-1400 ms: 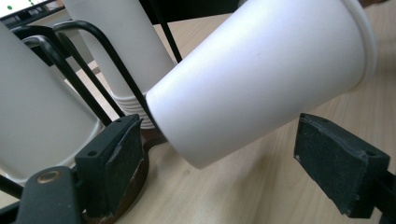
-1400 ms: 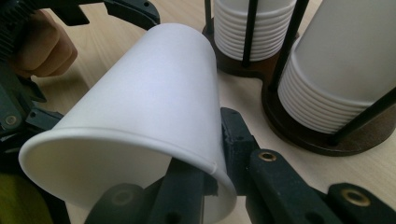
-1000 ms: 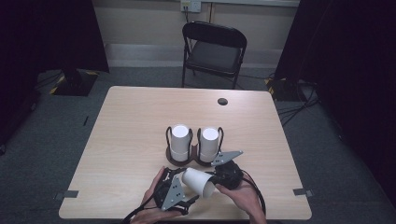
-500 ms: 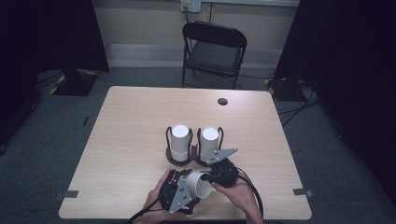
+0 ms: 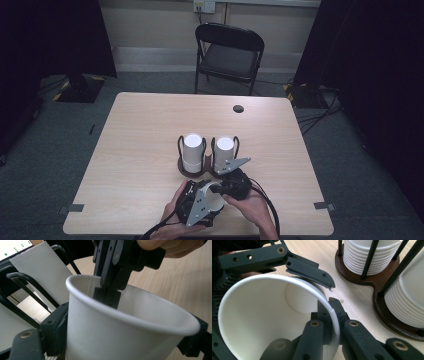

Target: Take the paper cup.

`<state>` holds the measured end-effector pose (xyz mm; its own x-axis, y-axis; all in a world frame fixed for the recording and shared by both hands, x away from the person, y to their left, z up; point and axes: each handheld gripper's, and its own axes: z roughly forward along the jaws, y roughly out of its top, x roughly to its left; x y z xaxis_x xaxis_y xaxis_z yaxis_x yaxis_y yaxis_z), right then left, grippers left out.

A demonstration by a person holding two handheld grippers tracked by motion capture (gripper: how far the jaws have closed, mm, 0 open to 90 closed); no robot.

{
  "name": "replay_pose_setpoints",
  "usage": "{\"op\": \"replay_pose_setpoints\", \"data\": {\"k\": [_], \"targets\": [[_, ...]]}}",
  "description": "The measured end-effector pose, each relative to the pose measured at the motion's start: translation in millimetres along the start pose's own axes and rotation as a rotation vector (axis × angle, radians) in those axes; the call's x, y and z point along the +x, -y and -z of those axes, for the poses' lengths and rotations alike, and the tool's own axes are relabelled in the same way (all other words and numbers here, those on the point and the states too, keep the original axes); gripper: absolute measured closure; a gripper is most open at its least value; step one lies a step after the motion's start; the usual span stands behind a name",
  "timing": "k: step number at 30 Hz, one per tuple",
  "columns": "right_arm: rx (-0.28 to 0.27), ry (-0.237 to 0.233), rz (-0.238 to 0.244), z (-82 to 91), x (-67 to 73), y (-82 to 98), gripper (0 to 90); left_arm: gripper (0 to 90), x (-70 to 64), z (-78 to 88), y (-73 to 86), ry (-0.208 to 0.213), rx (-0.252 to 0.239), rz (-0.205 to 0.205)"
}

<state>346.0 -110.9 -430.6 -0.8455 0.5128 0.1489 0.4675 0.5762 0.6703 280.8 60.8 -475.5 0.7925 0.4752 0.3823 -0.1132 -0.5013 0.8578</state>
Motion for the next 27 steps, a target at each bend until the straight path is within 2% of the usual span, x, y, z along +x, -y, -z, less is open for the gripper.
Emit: {"op": "replay_pose_setpoints", "data": {"k": [1, 3, 5, 12, 14, 17, 19, 22, 24, 25, 27], "targets": [[0.011, 0.012, 0.000, -0.4, 0.3, 0.0, 88.3, 18.0, -0.8, 1.0, -0.2, 0.002, -0.014, 0.009], [0.037, 0.020, -0.007, -2.6, -0.1, 0.6, 87.5, 18.1, -1.4, 3.9, -2.1, -0.015, -0.011, -0.016], [0.031, 0.013, -0.009, -2.9, 0.3, 0.6, 87.7, 19.5, -1.8, 4.1, -2.2, -0.012, -0.010, -0.029], [0.042, 0.020, -0.008, -5.2, 1.3, -0.3, 87.5, 21.1, -1.0, 3.3, -0.6, -0.011, -0.011, -0.017], [0.027, 0.031, 0.000, -4.1, 2.2, 0.3, 87.5, 22.3, 0.4, 4.2, -0.3, -0.003, -0.020, -0.001], [0.006, 0.021, -0.006, -3.3, 2.0, 2.2, 86.4, 23.0, -0.4, 5.8, -1.4, -0.006, -0.013, -0.004], [-0.007, 0.018, -0.015, -3.7, 1.6, 4.0, 85.6, 23.4, -0.1, 5.8, -0.7, -0.008, -0.018, 0.013], [-0.025, 0.021, -0.044, -4.8, -0.3, 8.7, 80.7, 23.7, 2.5, 4.3, 0.7, -0.005, -0.020, 0.039], [-0.046, 0.019, -0.057, -4.3, -0.8, 12.0, 78.8, 23.7, 3.4, 4.0, 0.8, -0.018, -0.007, 0.032], [-0.060, 0.021, -0.064, -3.4, -1.0, 13.6, 77.4, 23.8, 2.7, 3.5, 1.2, -0.015, -0.021, 0.052], [-0.082, 0.025, -0.077, -1.8, -1.1, 15.1, 76.6, 23.8, 3.3, 3.4, 1.1, -0.019, -0.020, 0.060]]}}
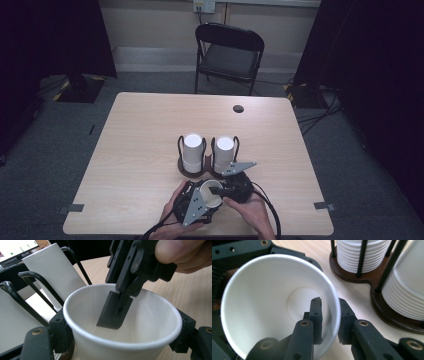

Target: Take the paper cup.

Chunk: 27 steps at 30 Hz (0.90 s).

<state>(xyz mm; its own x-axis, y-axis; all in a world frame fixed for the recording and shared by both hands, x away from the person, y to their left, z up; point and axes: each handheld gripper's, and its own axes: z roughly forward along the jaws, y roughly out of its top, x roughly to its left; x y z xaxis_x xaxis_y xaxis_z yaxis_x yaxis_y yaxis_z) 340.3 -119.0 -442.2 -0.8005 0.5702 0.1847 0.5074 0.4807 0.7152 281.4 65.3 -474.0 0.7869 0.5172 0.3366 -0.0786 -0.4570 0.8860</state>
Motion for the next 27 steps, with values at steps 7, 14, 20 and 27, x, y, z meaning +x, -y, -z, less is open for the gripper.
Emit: {"op": "replay_pose_setpoints", "data": {"k": [7, 14, 20, 27], "targets": [[-0.090, 0.019, 0.006, 7.2, 1.2, 1.5, 71.2, 24.1, 6.3, 0.6, 2.9, -0.012, -0.019, 0.063], [-0.195, 0.019, -0.018, 11.5, -0.1, 5.0, 62.4, 23.7, 15.1, 2.3, 8.2, -0.001, -0.024, 0.151], [-0.248, 0.028, -0.033, 14.5, -2.9, 7.8, 55.8, 23.8, 20.5, 3.1, 9.6, -0.015, -0.025, 0.205], [-0.339, 0.057, -0.036, 21.6, -2.4, 16.5, 49.0, 23.8, 24.8, 4.3, 11.9, -0.021, -0.037, 0.258]]}}
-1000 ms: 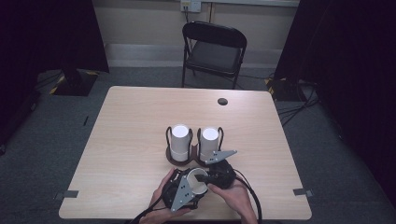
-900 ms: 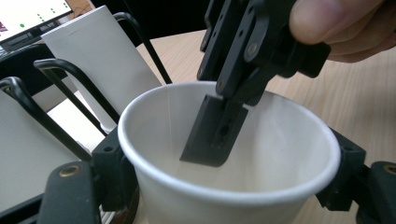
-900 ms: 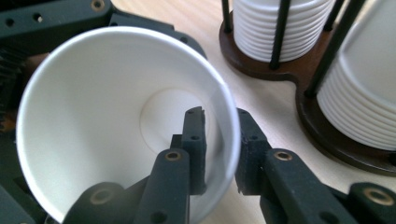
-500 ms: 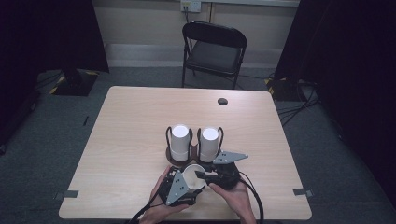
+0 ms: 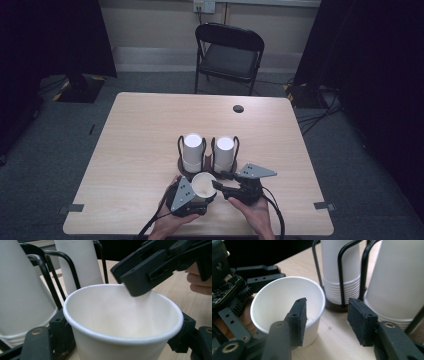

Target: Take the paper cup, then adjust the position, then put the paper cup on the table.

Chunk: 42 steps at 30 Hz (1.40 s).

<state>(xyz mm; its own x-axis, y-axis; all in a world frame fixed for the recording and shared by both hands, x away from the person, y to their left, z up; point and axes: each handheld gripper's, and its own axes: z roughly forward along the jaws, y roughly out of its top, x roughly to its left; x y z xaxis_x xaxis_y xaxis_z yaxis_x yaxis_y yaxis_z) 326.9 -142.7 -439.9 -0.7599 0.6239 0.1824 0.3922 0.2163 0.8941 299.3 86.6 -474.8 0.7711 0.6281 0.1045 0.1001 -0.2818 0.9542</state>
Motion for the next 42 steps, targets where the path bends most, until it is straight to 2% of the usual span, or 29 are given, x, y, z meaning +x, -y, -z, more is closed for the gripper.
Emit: {"op": "replay_pose_setpoints", "data": {"k": [2, 6, 9, 14, 16, 23, 27, 30, 35, 39, 40, 41, 42], "targets": [[-0.018, 0.014, 0.019, 3.0, 0.0, 2.2, 48.1, 23.8, 1.8, 1.0, 0.7, -0.004, 0.003, 0.010], [-0.054, 0.057, 0.034, 8.5, -1.8, 5.4, 44.9, 23.6, 4.4, 2.6, 3.2, 0.017, -0.014, 0.030], [-0.092, 0.097, 0.040, 12.8, -4.9, 9.1, 41.3, 23.7, 8.2, 5.7, 4.7, 0.004, -0.013, 0.050], [-0.098, 0.165, 0.035, 19.1, -11.9, 19.7, 36.6, 23.7, 18.3, 16.6, 5.5, -0.035, -0.031, 0.084], [-0.119, 0.184, 0.017, 23.2, -16.2, 24.7, 35.6, 23.7, 24.1, 21.3, 5.6, -0.051, -0.036, 0.092], [-0.161, 0.270, 0.007, 34.3, -25.9, 33.1, 32.2, 23.8, 41.6, 35.0, 3.5, -0.101, -0.057, 0.118], [-0.187, 0.302, -0.004, 38.7, -30.7, 38.3, 29.8, 23.8, 51.3, 42.5, 2.4, -0.163, -0.059, 0.120], [-0.211, 0.328, -0.011, 41.1, -34.3, 43.5, 26.9, 23.8, 60.1, 47.6, 1.6, -0.189, -0.066, 0.129], [-0.200, 0.388, -0.050, 43.6, -40.8, 49.4, 24.4, 23.9, 73.7, 54.9, -1.2, -0.228, -0.076, 0.154], [-0.233, 0.431, -0.073, 46.6, -44.7, 52.1, 21.1, 24.0, 83.8, 57.7, -2.7, -0.265, -0.084, 0.154], [-0.239, 0.437, -0.075, 46.6, -45.8, 53.4, 20.2, 24.0, 85.0, 56.7, -2.9, -0.296, -0.072, 0.132], [-0.244, 0.438, -0.075, 46.5, -46.2, 55.2, 18.4, 24.0, 87.9, 56.2, -2.9, -0.302, -0.057, 0.116], [-0.240, 0.434, -0.069, 46.6, -46.6, 56.9, 16.6, 24.0, 93.4, 55.8, -1.9, -0.277, -0.081, 0.155]]}}
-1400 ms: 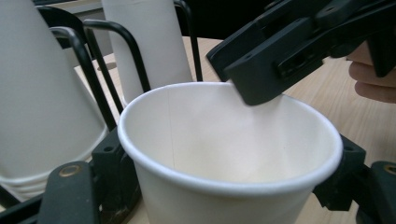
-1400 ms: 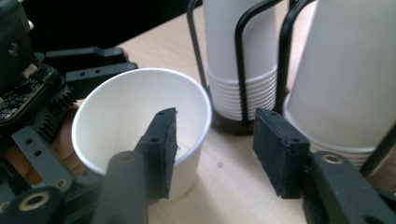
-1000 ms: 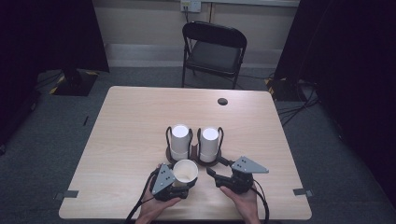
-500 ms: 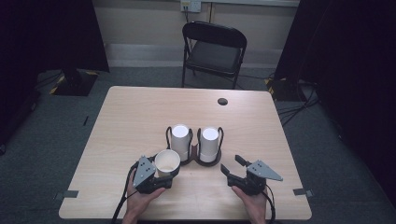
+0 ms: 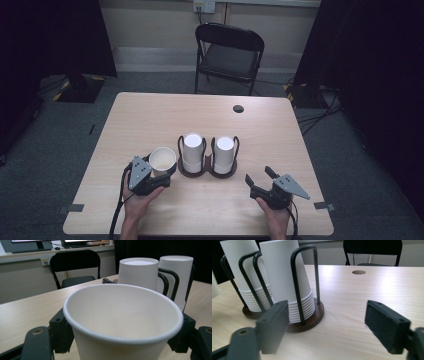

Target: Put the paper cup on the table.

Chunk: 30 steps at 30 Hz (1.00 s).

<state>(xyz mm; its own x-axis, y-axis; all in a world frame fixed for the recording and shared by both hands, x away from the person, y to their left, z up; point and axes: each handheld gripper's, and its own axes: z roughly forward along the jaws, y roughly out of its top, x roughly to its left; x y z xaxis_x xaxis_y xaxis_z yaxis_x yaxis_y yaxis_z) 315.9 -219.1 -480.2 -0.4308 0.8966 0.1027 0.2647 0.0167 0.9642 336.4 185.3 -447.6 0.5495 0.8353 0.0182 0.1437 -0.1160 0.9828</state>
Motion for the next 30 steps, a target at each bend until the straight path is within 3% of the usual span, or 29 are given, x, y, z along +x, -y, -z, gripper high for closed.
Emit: {"op": "replay_pose_setpoints", "data": {"k": [1, 3, 5, 10, 13, 18, 23, 25, 30], "targets": [[-0.003, 0.002, -0.005, 0.7, 0.3, 1.8, 16.6, 24.0, 2.7, -1.2, 0.2, -0.003, -0.003, 0.013], [-0.027, 0.003, -0.002, 3.3, 1.1, 4.4, 16.2, 24.0, 4.3, -5.2, -0.6, -0.036, 0.012, -0.008], [-0.039, -0.007, -0.013, 3.7, 0.7, 6.1, 15.6, 24.0, 8.7, -10.1, -2.4, -0.022, 0.014, -0.023], [-0.056, 0.020, -0.016, -0.2, 0.0, 10.2, 16.0, 23.9, 23.8, -19.1, -6.6, -0.055, 0.007, 0.009], [-0.046, 0.036, 0.011, -2.1, 2.5, 12.5, 15.9, 23.9, 31.2, -23.8, -9.3, -0.076, 0.004, 0.027], [-0.062, 0.055, 0.022, -2.5, 4.8, 15.6, 15.7, 23.8, 42.6, -34.3, -11.6, -0.076, 0.002, 0.060], [-0.071, 0.053, 0.037, -0.7, 7.1, 16.5, 15.7, 23.9, 51.3, -42.5, -15.4, -0.085, 0.002, 0.056], [-0.065, 0.059, 0.034, -1.0, 7.2, 16.3, 15.7, 23.8, 56.3, -47.6, -14.3, -0.070, 0.002, 0.085], [-0.067, 0.051, 0.019, -0.7, 5.5, 16.2, 15.7, 23.7, 61.0, -60.5, -10.8, -0.093, 0.041, 0.061]]}}
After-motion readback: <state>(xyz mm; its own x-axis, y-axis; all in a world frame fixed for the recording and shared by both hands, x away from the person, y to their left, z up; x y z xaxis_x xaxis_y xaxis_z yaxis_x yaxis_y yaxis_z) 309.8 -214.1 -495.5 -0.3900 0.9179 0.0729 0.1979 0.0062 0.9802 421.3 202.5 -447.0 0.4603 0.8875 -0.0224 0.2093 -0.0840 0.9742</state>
